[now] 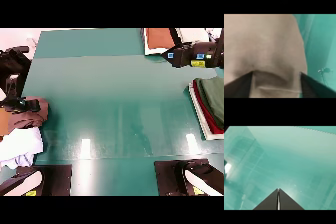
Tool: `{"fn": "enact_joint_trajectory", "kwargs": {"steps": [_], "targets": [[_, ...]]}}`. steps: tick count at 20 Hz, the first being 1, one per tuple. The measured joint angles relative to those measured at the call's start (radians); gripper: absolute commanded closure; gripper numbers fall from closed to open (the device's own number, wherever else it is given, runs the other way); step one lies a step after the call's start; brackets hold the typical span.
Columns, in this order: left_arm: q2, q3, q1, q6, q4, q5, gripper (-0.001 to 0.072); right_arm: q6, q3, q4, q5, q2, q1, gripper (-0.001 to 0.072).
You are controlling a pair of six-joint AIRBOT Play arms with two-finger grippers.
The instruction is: Fold the shirts.
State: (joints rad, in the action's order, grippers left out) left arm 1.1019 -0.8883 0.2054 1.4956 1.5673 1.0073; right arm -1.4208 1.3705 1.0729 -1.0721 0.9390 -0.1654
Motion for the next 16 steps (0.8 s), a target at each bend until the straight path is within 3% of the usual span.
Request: {"fn": "enact_joint_trajectory", "kwargs": {"steps": [2, 6, 10, 16], "targets": [[0.001, 0.023, 0.006, 0.000, 0.001, -0.017, 0.0681, 0.000, 0.000, 0.000, 0.000, 0.000, 0.000, 0.0696], [-0.027, -0.033, 0.011, -0.001, 0.003, 0.007, 0.0686, 0.000, 0.000, -0.001, 0.022, -0.002, 0.000, 0.0696], [-0.153, -0.274, -0.013, -0.010, -0.022, 0.029, 0.0687, -0.032, 0.002, -0.006, 0.105, -0.031, 0.000, 0.0696], [-0.248, -0.693, -0.285, -0.047, -0.036, 0.081, 0.0688, -0.052, 0.148, 0.000, 0.154, -0.008, 0.000, 0.0696]]}}
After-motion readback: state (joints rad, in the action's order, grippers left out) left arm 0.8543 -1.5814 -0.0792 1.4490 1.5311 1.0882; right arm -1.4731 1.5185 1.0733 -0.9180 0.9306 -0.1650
